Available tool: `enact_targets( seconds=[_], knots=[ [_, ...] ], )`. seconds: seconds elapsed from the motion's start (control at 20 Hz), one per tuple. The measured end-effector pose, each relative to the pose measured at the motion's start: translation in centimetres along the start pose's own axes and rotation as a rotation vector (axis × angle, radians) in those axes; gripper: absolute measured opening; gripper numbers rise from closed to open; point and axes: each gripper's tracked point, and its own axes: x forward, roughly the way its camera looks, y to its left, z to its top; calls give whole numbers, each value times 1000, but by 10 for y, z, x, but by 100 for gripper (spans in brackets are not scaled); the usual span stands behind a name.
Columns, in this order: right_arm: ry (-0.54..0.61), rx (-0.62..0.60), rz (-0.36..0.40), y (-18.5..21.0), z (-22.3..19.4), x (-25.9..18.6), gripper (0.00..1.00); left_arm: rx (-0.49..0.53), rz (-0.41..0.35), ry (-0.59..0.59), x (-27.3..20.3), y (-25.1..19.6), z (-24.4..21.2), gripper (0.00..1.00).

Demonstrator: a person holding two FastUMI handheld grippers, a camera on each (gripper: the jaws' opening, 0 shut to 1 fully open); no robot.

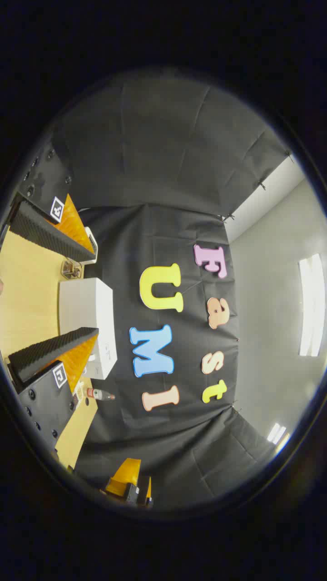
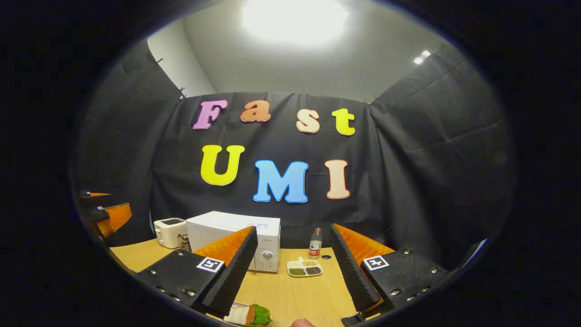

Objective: Open the microwave oven with the left hand, put the food in, and close the microwave oven.

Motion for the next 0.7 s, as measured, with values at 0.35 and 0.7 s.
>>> enact_targets(
  seconds=[0.35, 0.7],
  knots=[
    [-12, -4, -2, -10, 2, -1, 96, 8, -15, -6, 2, -14, 6, 99],
    [-7, 9, 1, -22, -4, 2, 95, 14, -14, -4, 1, -31, 7, 99]
  ],
)
